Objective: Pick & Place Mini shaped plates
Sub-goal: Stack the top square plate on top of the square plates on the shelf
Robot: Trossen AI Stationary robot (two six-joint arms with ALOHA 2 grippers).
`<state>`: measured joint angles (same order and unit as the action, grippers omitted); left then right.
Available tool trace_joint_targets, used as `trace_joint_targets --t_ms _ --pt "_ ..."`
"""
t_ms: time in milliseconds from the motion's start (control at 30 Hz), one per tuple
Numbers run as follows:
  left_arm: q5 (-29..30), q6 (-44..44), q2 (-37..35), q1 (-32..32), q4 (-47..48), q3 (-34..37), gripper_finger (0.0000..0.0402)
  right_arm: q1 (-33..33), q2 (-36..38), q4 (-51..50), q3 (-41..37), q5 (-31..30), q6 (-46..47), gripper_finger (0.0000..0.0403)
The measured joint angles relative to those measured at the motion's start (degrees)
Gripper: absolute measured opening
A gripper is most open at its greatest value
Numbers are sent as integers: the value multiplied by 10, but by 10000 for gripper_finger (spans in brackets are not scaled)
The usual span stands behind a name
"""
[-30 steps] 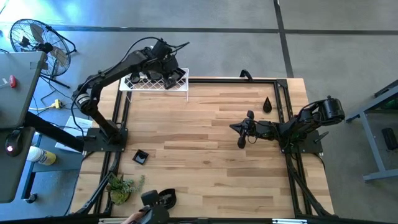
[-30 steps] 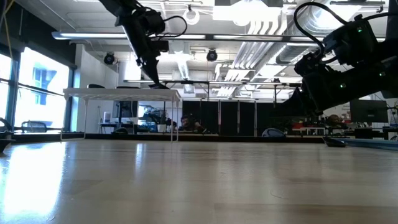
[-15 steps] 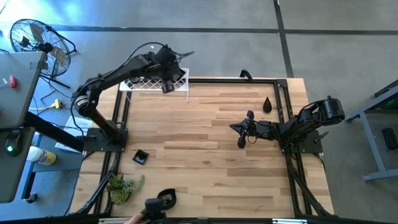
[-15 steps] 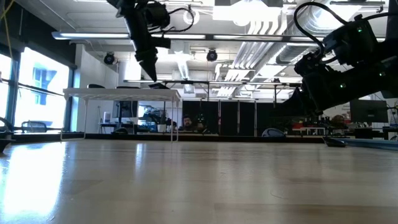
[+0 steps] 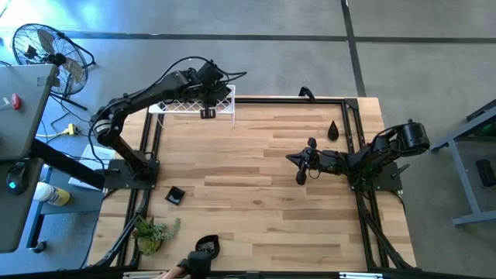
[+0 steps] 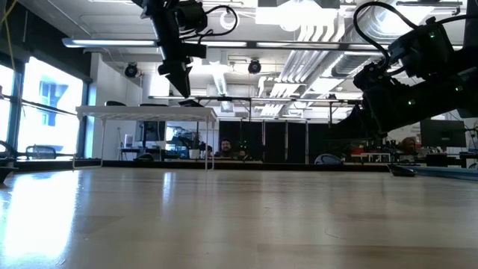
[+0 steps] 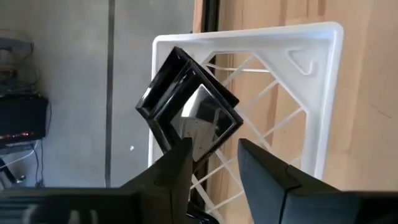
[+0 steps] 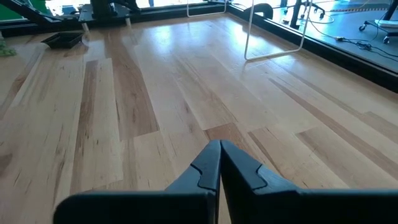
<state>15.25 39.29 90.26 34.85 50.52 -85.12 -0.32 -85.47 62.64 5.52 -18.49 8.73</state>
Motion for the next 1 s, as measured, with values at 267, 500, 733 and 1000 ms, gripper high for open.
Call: trace_joint_targets --t_ms 267,500,733,1000 --pt "-8 48 0 0 6 7 76 0 0 0 0 0 0 2" --pt "9 55 18 0 3 8 72 0 0 2 0 3 0 6" --pt "20 72 19 0 -11 9 72 0 0 2 0 3 0 2" --pt "25 70 19 0 -20 9 46 0 0 2 0 2 0 5"
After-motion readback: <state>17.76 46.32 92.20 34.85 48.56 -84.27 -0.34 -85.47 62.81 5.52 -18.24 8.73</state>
